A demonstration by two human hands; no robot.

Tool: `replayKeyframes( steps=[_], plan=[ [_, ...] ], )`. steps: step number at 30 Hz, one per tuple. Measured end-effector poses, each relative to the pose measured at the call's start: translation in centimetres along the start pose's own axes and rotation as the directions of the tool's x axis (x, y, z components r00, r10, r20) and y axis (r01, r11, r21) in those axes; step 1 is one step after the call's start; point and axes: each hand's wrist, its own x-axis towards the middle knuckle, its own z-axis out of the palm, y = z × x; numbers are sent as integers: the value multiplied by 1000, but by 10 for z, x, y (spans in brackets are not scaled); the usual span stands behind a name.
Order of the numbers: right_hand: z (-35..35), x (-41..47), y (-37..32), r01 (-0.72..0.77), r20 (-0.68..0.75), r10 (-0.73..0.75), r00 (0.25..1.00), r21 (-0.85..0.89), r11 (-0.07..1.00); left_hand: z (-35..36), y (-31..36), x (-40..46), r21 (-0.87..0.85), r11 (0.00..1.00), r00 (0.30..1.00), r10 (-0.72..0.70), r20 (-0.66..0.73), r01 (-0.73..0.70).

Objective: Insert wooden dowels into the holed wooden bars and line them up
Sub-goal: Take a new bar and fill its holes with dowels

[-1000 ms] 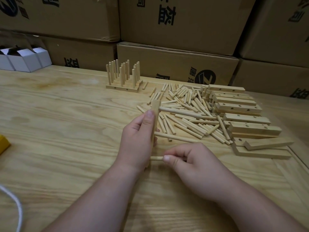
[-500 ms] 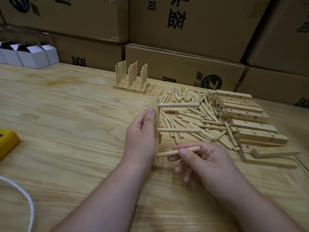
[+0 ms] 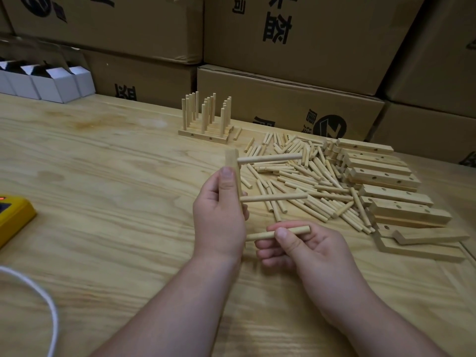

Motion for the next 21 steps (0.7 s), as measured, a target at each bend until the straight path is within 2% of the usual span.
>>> replayKeyframes(
  steps=[3,6,9,13,16,19,21],
  plan=[
    [-3,4,1,-2,5,2,1000,18,1000,2,0,1,-20,1000,1000,-5,-27,5],
    [-2,12,-1,16,35,-16,999,-6,1000,2,-1,6,-90,993,995,-77,-67,71],
    [4,22,-1,16,71,-4,997,-177,984,-2,-2,13,-160,980,985,-134,-110,115],
    [21,55,-12,-4,6,7,1000,-380,925,-9,1,28,-316,941,969,-185,-164,126],
    [32,87,-30,-6,79,49,996,-477,879,-17,2,40,-411,904,946,-225,-232,114],
    [43,119,-46,71,231,112,967,-660,748,-25,2,49,-459,881,927,-264,-267,118],
    [53,143,-49,143,264,95,960,-749,646,-27,3,52,-479,862,906,-324,-273,164]
  ],
)
